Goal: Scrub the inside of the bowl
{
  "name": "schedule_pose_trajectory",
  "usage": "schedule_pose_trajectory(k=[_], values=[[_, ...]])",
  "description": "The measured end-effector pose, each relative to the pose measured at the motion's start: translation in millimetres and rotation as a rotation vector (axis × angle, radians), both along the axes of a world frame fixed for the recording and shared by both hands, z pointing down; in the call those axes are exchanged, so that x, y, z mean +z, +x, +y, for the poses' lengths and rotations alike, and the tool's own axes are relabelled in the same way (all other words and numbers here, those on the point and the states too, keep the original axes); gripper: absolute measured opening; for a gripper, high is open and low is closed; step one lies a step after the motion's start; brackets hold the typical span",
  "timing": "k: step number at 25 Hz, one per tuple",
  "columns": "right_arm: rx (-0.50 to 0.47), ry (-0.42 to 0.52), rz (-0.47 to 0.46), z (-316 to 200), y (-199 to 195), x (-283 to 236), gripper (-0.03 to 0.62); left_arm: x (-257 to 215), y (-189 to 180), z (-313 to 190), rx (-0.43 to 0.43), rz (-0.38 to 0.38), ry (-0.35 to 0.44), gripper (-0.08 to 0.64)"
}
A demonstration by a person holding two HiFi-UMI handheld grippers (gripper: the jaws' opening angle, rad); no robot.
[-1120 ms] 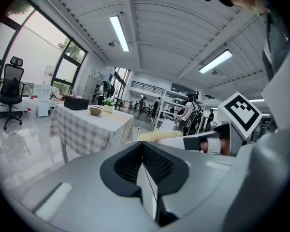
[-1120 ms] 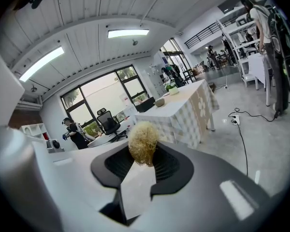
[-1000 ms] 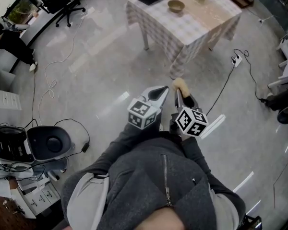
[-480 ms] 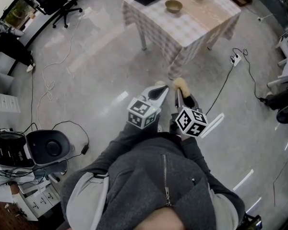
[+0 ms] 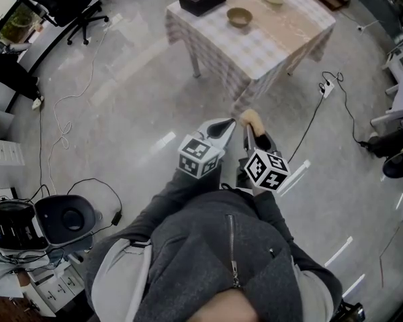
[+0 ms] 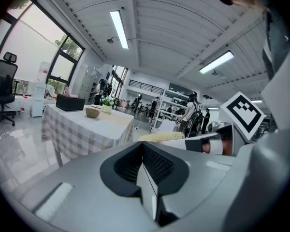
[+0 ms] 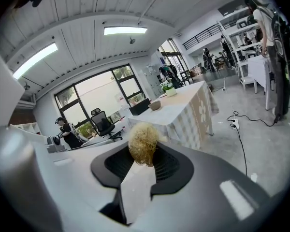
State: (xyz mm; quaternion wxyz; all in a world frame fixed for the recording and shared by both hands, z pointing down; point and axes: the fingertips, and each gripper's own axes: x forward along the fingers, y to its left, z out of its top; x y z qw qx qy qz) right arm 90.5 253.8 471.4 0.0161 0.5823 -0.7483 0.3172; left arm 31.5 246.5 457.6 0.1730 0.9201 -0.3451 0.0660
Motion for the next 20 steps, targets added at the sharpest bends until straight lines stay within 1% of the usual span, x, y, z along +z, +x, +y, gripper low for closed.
schedule_pose_trajectory(k=[4,10,20], values=[[-0.013,0.001,0.003,-29.2,-5.5,-4.2,0.106,-1.8,2.4,-29.7,0.013,-0.001,-0.005,0.009],[-0.003,-0.003,-0.001,-73.9,-4.2,-11.0,0.106,-9.6,5.3,-74.8,0.034,-0.006,-0.004,0.009],[-0.013,0.004,-0.013,-154.0,-17.6,-25.5,0.106,-20.8,-5.2,-154.3,0.03,-0.021,-0.006,0.009]])
